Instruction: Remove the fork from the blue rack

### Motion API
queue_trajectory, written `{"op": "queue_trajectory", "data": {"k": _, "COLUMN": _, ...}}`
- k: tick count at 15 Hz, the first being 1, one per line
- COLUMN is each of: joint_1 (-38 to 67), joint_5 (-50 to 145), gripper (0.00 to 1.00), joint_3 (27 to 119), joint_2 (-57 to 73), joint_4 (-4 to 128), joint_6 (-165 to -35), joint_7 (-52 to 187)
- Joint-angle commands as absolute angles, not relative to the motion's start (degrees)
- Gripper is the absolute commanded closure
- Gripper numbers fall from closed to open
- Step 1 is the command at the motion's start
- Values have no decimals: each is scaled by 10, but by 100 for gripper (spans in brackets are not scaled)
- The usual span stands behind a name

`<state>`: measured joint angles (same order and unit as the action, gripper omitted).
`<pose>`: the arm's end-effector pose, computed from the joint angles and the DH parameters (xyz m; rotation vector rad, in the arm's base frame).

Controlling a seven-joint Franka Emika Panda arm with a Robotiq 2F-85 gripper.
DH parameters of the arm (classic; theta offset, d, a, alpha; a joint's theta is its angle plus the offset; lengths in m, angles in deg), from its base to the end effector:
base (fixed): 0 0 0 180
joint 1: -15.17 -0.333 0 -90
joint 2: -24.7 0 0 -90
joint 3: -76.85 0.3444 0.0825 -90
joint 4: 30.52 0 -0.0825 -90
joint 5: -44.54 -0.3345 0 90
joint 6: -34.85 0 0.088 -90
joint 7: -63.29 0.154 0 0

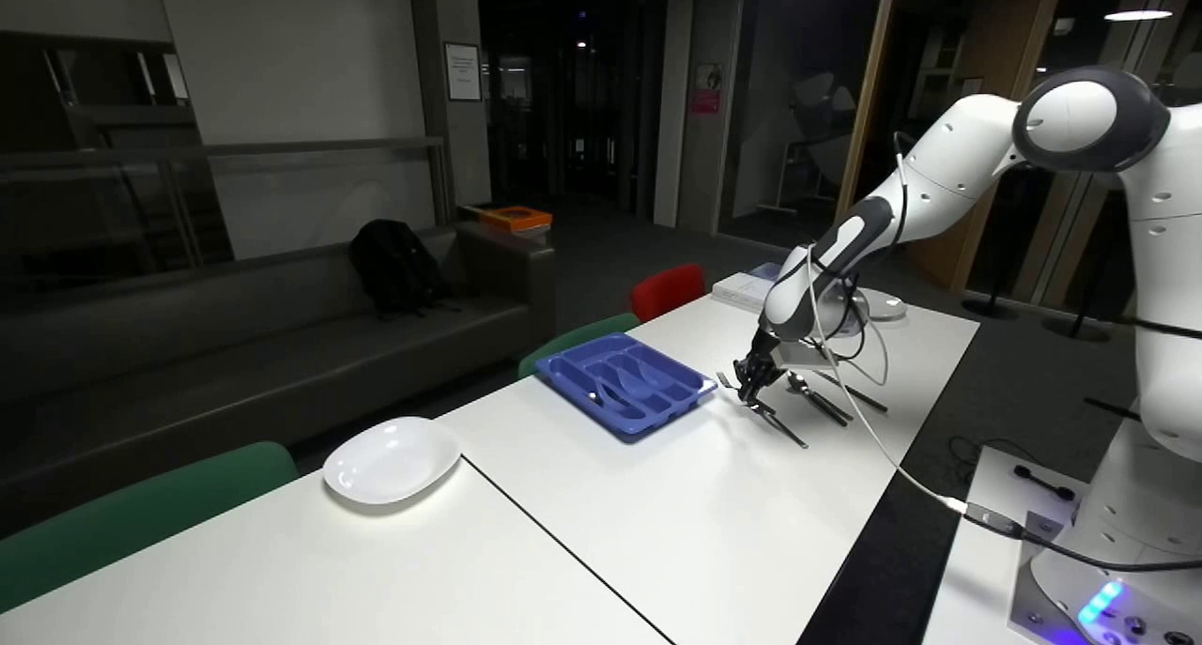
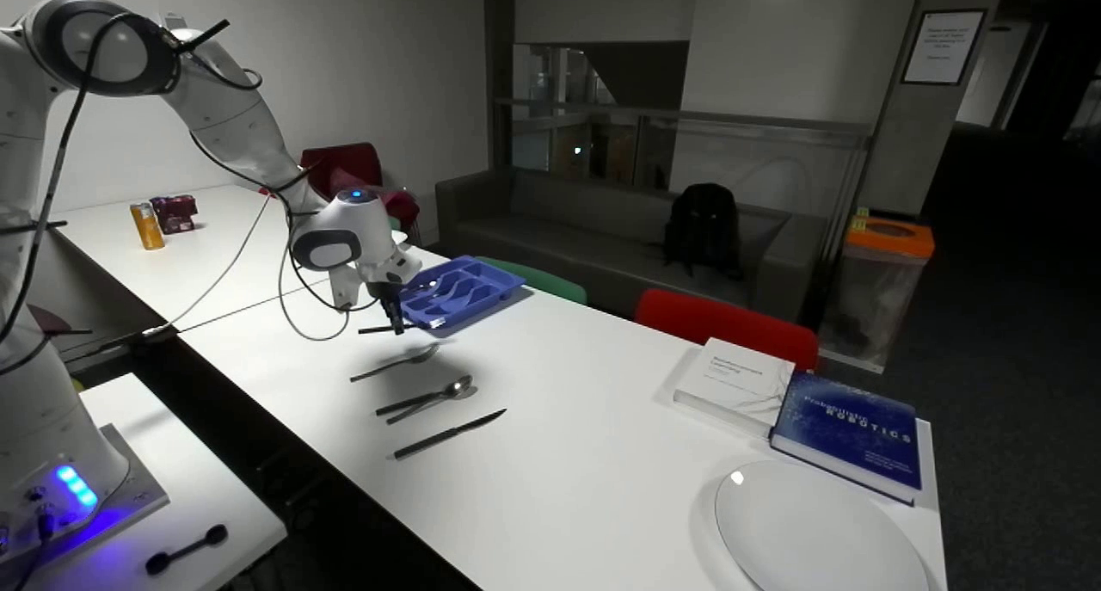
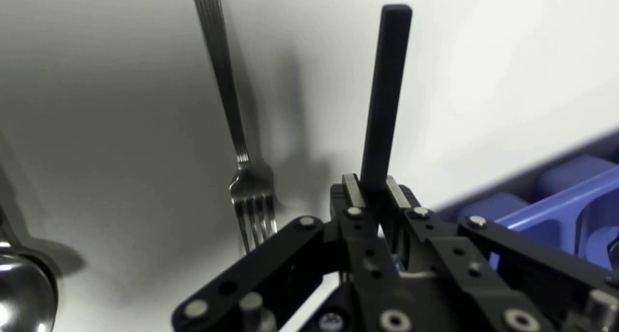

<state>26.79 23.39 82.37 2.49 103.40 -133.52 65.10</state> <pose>0.5276 -0.0759 0.2150 -2.8915 0.7432 -0.3170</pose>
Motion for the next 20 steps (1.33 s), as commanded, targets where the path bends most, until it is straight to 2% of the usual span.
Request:
{"op": "queue_trajectory", "data": {"k": 1, "joint_1": 301, "joint_5": 200, "gripper": 97, "joint_3": 858, "joint_2": 34, "joint_4": 1070, "joint_6": -1372, "joint_7": 616}}
{"op": "queue_trajectory", "data": {"k": 12, "joint_1": 320, "joint_5": 197, "gripper": 97, "joint_3": 897, "joint_2": 37, "joint_4": 1156, "joint_6": -1453, "joint_7": 622}}
{"op": "queue_trajectory", "data": {"k": 13, "joint_1": 321, "joint_5": 199, "gripper": 86, "joint_3": 899, "joint_2": 36, "joint_4": 1158, "joint_6": -1455, "joint_7": 622}}
{"op": "queue_trajectory", "data": {"k": 14, "joint_1": 327, "joint_5": 198, "gripper": 60, "joint_3": 904, "joint_2": 36, "joint_4": 1159, "joint_6": -1455, "joint_7": 620}}
{"op": "queue_trajectory", "data": {"k": 15, "joint_1": 327, "joint_5": 199, "gripper": 60, "joint_3": 903, "joint_2": 36, "joint_4": 1161, "joint_6": -1455, "joint_7": 622}}
{"op": "queue_trajectory", "data": {"k": 16, "joint_1": 328, "joint_5": 200, "gripper": 55, "joint_3": 904, "joint_2": 37, "joint_4": 1162, "joint_6": -1455, "joint_7": 622}}
{"op": "queue_trajectory", "data": {"k": 20, "joint_1": 333, "joint_5": 198, "gripper": 25, "joint_3": 912, "joint_2": 52, "joint_4": 1171, "joint_6": -1451, "joint_7": 626}}
